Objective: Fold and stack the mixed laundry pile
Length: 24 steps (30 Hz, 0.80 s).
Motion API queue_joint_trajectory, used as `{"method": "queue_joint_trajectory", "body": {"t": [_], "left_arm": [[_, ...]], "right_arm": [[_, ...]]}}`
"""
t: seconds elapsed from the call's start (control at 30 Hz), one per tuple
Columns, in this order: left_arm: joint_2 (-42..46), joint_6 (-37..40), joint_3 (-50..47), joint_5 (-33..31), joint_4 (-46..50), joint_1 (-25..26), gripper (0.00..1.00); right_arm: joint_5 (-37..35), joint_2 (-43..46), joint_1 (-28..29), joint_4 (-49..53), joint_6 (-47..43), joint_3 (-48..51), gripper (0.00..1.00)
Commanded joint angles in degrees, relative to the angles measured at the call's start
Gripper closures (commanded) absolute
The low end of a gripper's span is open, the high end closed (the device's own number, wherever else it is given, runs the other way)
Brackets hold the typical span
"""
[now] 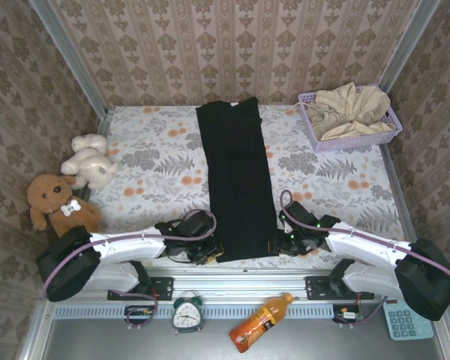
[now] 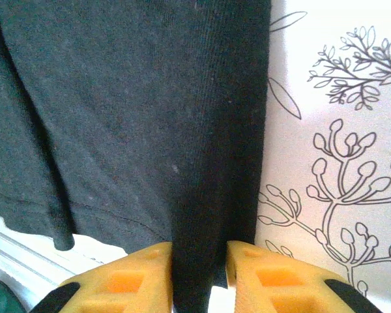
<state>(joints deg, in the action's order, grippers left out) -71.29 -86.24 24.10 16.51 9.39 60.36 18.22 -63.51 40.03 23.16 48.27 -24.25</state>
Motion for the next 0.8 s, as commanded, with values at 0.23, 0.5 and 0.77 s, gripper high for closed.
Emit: {"method": "queue_joint_trajectory", "body": {"t": [0.23,0.5,0.77], "left_arm": [[-0.25,2.72,0.07,2.97,-10.87,-2.16,1.0],[10.58,7.31,1.75,-0.33,1.3,-5.65,1.0],[11.24,19.02,11.79,-1.36,4.79,-19.38,1.0]], "right_arm": [[-0.11,-1.38,0.68,-1.09,-1.01,-1.03,0.99],[-2.15,-0.27,0.29,1.0,-2.93,-6.86,1.0],[-4.51,-5.96,-4.77,-2.45,-5.65,-16.6,1.0]]}}
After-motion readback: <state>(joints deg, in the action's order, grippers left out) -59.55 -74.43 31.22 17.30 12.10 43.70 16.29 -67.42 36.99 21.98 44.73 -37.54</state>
